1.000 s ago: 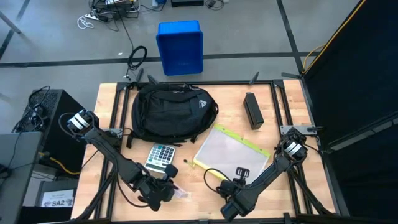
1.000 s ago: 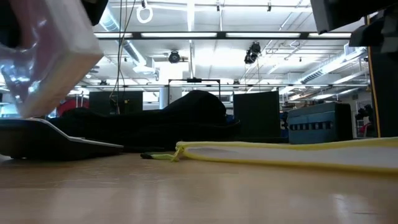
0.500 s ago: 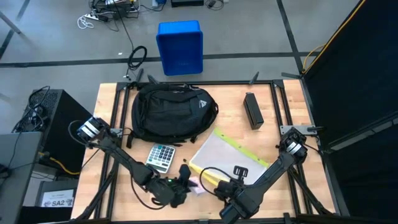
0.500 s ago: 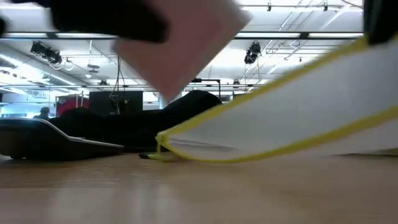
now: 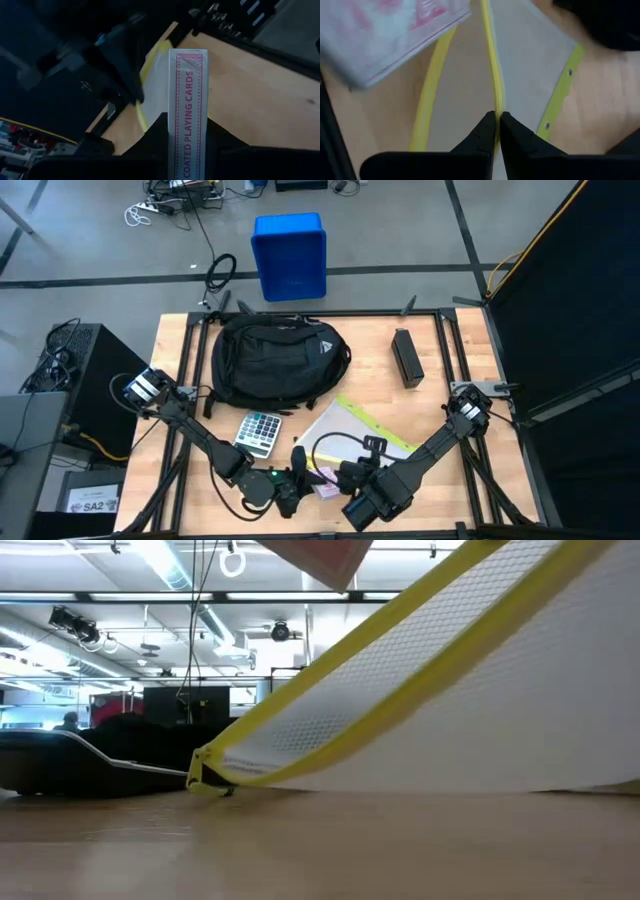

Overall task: Unpack backpack
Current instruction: Put the white game card into the yellow zip bag, then adjust the yellow zip bag

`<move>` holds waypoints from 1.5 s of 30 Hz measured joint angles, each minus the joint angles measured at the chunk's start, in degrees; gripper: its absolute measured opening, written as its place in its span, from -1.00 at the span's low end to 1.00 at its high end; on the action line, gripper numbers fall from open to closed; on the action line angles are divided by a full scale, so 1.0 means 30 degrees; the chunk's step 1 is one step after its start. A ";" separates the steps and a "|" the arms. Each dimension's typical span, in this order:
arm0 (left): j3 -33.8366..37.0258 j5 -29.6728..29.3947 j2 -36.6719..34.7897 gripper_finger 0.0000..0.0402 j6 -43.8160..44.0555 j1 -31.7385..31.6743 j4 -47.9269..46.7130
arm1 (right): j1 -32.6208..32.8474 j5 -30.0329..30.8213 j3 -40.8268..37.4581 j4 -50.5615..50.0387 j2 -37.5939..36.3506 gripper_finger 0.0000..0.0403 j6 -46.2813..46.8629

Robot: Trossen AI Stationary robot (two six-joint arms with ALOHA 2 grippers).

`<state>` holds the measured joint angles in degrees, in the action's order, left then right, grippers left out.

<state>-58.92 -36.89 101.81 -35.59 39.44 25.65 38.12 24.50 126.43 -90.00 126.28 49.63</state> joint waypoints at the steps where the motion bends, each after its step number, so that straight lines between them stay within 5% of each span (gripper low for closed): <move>1: 0.0000 -0.0025 0.0075 -0.85 0.0069 -0.0010 0.0103 | -0.0138 -0.0010 0.0000 -0.0019 0.0000 -1.00 -0.0171; 11: 0.0000 -0.2254 0.1055 -0.85 0.0672 -0.0375 -0.0323 | -0.0999 0.0081 0.0000 -0.0012 -0.0489 -1.00 -0.1100; 24: 0.0000 -0.0487 0.1197 -0.81 0.3190 -0.2695 -0.1438 | -0.1119 0.0194 0.0000 -0.0012 -0.0896 -1.00 -0.1117; 29: 0.0000 0.1626 0.1197 -0.59 0.4101 -0.3126 -0.1561 | -0.1158 0.0187 0.0000 -0.0007 -0.0896 -1.00 -0.1153; 38: 0.0000 0.1651 0.1321 -0.09 0.4598 -0.3147 -0.1954 | -0.1163 0.0100 0.0000 -0.0012 -0.0904 -1.00 -0.1108; 45: 0.0000 0.1185 0.1286 0.03 0.3926 -0.2721 -0.1991 | -0.1185 0.0049 -0.0007 -0.0005 -0.0911 -1.00 -0.1066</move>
<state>-58.92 -33.33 105.67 -23.82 31.28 19.68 34.57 24.64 126.41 -90.02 123.55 46.44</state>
